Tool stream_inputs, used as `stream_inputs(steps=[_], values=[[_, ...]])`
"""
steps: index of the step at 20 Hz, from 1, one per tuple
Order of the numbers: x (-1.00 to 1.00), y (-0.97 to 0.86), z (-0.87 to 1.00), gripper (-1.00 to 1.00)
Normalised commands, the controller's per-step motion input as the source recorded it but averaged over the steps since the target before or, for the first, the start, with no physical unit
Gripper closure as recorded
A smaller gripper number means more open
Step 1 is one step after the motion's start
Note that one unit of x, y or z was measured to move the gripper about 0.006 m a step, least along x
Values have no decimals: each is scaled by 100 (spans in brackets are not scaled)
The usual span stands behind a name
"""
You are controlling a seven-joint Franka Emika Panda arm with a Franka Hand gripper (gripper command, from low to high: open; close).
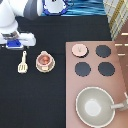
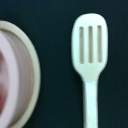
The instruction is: Take the lid off the pot, put the pot on the plate, and use the tool to push the pot to the front of the table.
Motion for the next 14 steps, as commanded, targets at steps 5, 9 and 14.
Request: stream_inputs(steps=[5,9,14], values=[[7,-73,-35,-100],[25,-29,-85,-100],[24,-4,-81,-100]])
